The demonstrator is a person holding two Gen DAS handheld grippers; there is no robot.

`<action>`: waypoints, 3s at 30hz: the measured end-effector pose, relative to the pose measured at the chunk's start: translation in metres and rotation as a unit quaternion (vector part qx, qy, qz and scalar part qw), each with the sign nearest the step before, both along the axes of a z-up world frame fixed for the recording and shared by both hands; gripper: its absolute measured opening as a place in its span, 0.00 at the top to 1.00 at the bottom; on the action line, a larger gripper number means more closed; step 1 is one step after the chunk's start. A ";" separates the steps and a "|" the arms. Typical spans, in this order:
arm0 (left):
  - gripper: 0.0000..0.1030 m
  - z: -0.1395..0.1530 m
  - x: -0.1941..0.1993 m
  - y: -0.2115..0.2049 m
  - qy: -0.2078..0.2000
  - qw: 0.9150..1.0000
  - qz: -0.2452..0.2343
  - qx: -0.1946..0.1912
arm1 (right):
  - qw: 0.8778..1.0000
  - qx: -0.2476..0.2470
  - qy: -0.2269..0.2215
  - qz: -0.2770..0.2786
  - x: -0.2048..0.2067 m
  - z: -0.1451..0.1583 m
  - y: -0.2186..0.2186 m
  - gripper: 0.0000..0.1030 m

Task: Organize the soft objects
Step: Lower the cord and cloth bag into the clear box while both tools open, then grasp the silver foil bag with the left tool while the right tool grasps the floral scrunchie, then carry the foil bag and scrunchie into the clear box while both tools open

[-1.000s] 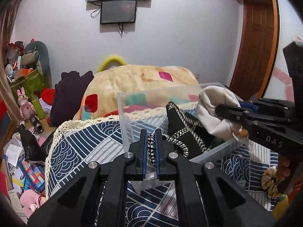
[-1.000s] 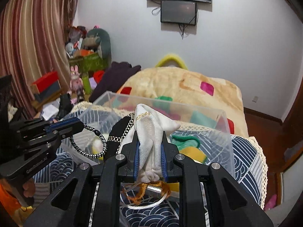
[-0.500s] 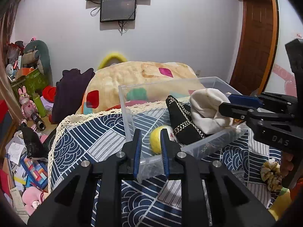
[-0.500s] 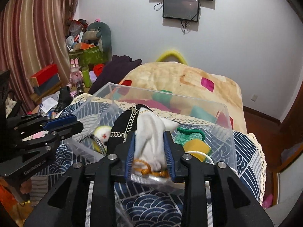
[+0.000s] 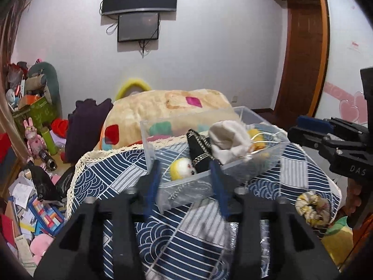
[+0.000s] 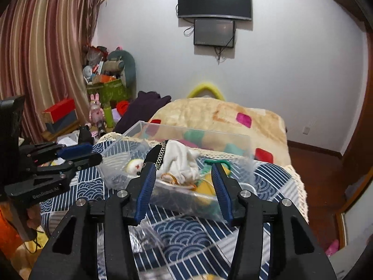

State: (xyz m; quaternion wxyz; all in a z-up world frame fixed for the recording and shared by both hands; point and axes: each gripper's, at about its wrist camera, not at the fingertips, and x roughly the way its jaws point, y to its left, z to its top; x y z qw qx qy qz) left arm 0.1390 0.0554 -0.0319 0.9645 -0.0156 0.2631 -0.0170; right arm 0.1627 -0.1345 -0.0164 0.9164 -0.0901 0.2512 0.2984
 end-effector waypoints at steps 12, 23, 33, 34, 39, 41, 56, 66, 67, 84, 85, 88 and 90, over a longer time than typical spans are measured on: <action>0.23 -0.021 -0.031 -0.029 0.014 1.000 -0.027 -0.006 | 0.999 0.017 0.014 -0.044 -0.028 -0.024 -0.045 0.38; 0.22 -0.071 -0.030 -0.046 0.074 0.995 -0.046 -0.054 | 0.994 0.026 0.077 -0.076 -0.043 -0.073 -0.065 0.35; 0.22 -0.098 -0.023 -0.055 0.112 0.989 -0.051 -0.076 | 0.994 -0.013 0.081 -0.073 -0.055 -0.097 -0.071 0.35; 0.22 -0.099 -0.025 -0.056 0.107 0.990 -0.048 -0.073 | 0.994 -0.012 0.084 -0.073 -0.055 -0.098 -0.072 0.35; 0.44 -0.099 -0.027 -0.061 0.098 0.991 -0.051 -0.070 | 0.993 -0.016 0.088 -0.079 -0.054 -0.104 -0.077 0.36; 0.56 -0.098 -0.028 -0.062 0.095 0.992 -0.051 -0.067 | 0.993 -0.018 0.082 -0.085 -0.055 -0.103 -0.077 0.51; 0.74 -0.083 -0.045 -0.061 0.051 0.997 -0.040 -0.050 | 0.994 0.002 0.066 -0.090 -0.057 -0.083 -0.078 0.81; 0.74 -0.041 -0.044 -0.042 -0.001 0.999 -0.016 -0.047 | 0.997 0.003 0.008 -0.081 -0.046 -0.040 -0.066 0.81; 0.74 -0.036 -0.042 -0.040 -0.006 0.999 -0.014 -0.046 | 0.997 0.005 0.003 -0.079 -0.044 -0.037 -0.065 0.81; 0.74 0.003 0.006 -0.009 -0.047 0.998 0.023 -0.035 | 0.996 0.025 -0.059 -0.063 0.002 0.010 -0.022 0.81; 0.74 0.002 0.010 -0.008 -0.045 0.998 0.025 -0.037 | 0.996 0.025 -0.060 -0.061 0.006 0.011 -0.018 0.81; 0.74 -0.004 0.021 -0.006 -0.036 0.998 0.030 -0.040 | 0.996 0.021 -0.058 -0.059 0.014 0.009 -0.010 0.81; 0.74 -0.009 0.031 -0.005 -0.025 0.998 0.027 -0.044 | 0.997 0.017 -0.052 -0.054 0.018 0.007 -0.004 0.81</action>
